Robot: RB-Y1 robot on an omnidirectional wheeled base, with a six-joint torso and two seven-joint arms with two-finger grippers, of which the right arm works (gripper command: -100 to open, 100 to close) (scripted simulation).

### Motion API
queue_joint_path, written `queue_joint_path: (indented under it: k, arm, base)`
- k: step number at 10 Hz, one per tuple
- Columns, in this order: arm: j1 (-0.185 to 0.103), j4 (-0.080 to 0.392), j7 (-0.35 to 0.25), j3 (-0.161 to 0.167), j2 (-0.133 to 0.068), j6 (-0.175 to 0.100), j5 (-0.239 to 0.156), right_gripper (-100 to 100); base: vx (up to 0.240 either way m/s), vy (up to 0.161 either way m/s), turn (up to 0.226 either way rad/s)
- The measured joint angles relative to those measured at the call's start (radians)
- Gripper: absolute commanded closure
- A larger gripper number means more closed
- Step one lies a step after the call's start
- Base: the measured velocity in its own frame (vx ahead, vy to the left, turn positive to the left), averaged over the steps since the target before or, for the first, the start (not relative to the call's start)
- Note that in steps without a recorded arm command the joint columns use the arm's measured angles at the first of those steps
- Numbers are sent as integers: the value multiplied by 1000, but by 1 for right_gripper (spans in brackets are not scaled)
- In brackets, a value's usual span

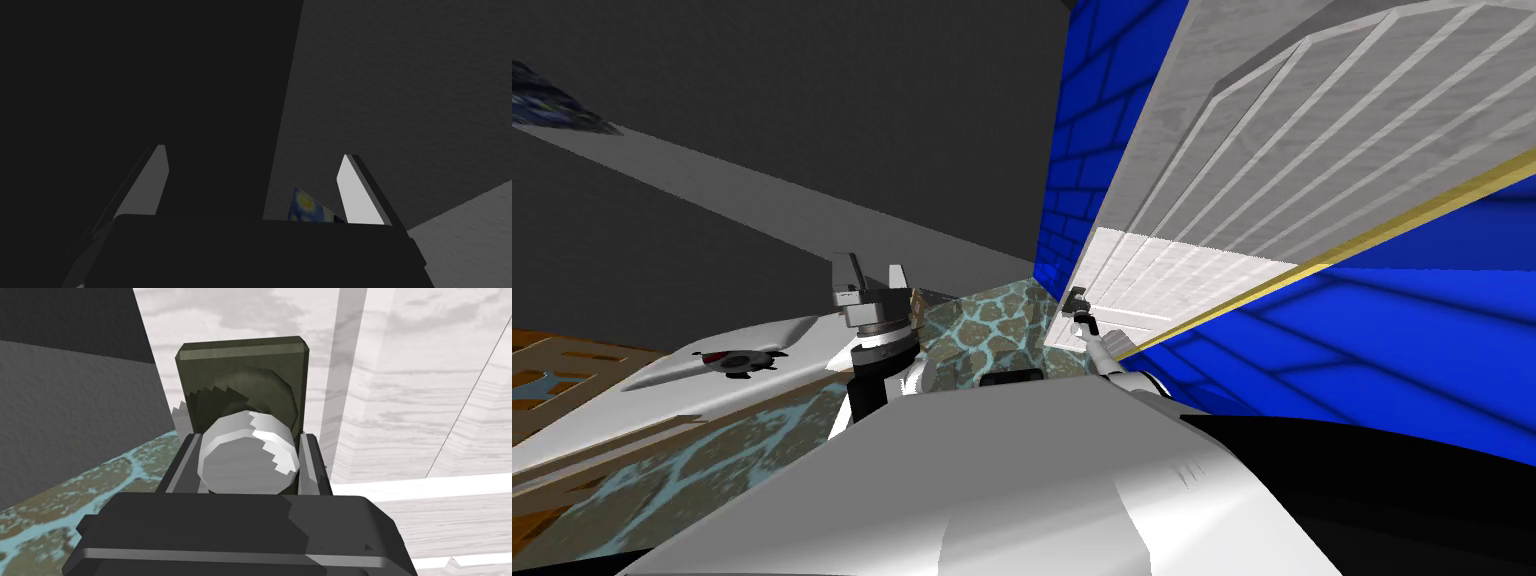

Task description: Pull the door open

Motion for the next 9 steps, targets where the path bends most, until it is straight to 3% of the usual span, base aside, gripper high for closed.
queue_joint_path:
  k: [5,8,9]
  arm:
    - [2,10,-11,-1,-16,-9,-2,100]
    - [20,-10,-10,-10,-21,-3,-5,100]
    - [9,10,-16,-3,-27,-9,-4,100]
  base:
    - [-190,-46,205]
    - [-138,-32,162]
    - [-111,-17,170]
